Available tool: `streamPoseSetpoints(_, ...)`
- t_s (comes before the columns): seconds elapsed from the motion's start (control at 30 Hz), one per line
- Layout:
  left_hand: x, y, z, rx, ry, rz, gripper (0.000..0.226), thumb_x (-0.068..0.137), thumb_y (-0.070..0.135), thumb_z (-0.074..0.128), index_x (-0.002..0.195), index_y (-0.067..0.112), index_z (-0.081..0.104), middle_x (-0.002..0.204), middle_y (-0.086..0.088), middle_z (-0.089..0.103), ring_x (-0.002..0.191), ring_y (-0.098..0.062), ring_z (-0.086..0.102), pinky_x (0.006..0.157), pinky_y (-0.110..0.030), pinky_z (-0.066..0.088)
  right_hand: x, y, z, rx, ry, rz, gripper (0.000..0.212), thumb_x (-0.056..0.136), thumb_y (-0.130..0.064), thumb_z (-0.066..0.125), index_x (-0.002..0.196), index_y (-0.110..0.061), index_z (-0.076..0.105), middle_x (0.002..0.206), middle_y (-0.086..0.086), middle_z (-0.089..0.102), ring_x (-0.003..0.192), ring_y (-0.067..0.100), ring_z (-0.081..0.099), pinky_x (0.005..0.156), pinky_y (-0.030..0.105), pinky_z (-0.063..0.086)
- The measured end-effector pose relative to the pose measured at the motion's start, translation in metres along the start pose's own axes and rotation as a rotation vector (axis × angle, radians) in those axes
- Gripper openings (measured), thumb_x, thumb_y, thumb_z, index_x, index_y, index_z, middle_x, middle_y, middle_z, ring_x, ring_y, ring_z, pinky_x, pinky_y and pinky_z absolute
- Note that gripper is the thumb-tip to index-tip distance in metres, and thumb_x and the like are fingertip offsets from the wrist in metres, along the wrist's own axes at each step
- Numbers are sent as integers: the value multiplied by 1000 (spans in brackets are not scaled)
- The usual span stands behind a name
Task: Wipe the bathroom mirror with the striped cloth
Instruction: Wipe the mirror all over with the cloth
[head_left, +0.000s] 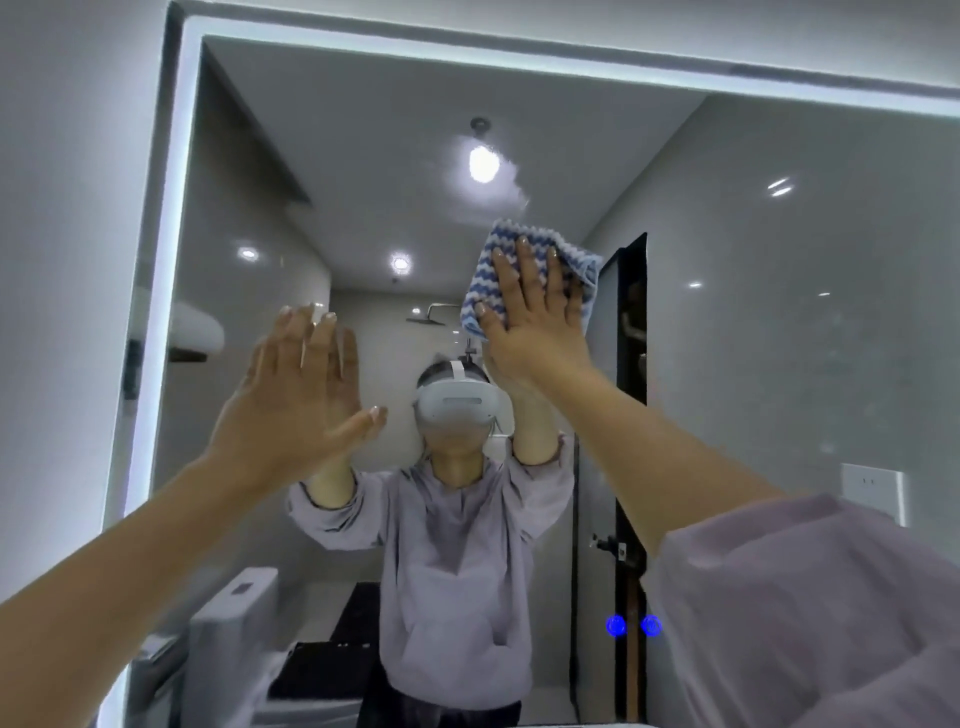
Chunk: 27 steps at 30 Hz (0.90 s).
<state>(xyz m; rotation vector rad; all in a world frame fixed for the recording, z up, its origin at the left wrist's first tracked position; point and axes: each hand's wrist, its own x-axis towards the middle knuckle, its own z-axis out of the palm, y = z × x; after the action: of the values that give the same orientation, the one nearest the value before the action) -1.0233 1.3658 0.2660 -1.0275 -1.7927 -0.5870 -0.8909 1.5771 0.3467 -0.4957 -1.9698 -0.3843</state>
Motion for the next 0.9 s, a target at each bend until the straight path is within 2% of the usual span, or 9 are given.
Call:
streamPoseSetpoints(0.1, 3, 1, 15, -2, -23, 8, 110, 75, 80, 35, 149, 10, -8, 159, -10, -13, 146, -23, -14, 117, -40, -3, 0, 0, 1, 5, 10, -9, 67, 99, -52, 20, 148, -30, -20, 155, -5, -28, 140, 19, -29, 102, 35, -31)
streamPoseSetpoints(0.27, 0, -7, 32, 78, -28, -7, 110, 76, 83, 26, 148, 11, -15, 157, -11, -21, 145, -24, -16, 118, -42, 1, -1, 1, 4, -6, 74, -37, 67, 99, -51, 21, 149, -30, -18, 156, -5, -26, 140, 17, -29, 100, 31, -35)
streamPoseSetpoints(0.43, 1, -5, 37, 114, -25, -8, 109, 78, 74, 38, 147, 10, -18, 148, -11, -34, 143, -26, -23, 116, -42, -5, 0, 1, 3, -45, 106, -50, 66, 99, -50, 22, 150, -29, -13, 158, -4, -22, 142, 20, -25, 106, 36, -29)
streamPoseSetpoints(0.5, 1, -5, 38, 130, -31, -8, 110, 79, 73, 40, 147, 10, -19, 150, -12, -33, 143, -26, -24, 117, -42, -5, 5, 0, 1, -59, 117, -57, 66, 99, -50, 22, 151, -28, -11, 158, -4, -20, 143, 22, -24, 108, 39, -26)
streamPoseSetpoints(0.63, -1, -5, 40, 110, 0, -1, 109, 78, 72, 41, 144, 11, -20, 155, -13, -25, 144, -26, -21, 116, -42, -5, 25, -15, -4, -53, 112, -15, 65, 99, -52, 18, 150, -27, -15, 158, -1, -23, 142, 24, -26, 101, 36, -33)
streamPoseSetpoints(0.77, -1, -4, 41, 102, 6, 1, 109, 78, 71, 42, 143, 11, -21, 156, -15, -21, 145, -28, -19, 118, -45, 0, 41, -41, -1, -51, 124, -11, 64, 100, -50, 17, 150, -25, -16, 158, 1, -23, 142, 25, -25, 103, 41, -29)
streamPoseSetpoints(0.9, -2, -6, 42, 105, 23, 8, 106, 77, 74, 33, 138, 14, -29, 151, -12, -30, 144, -27, -21, 117, -43, -3, 56, -71, -1, -47, 108, -112, 64, 100, -49, 17, 150, -25, -13, 158, 0, -21, 143, 26, -24, 106, 43, -26)
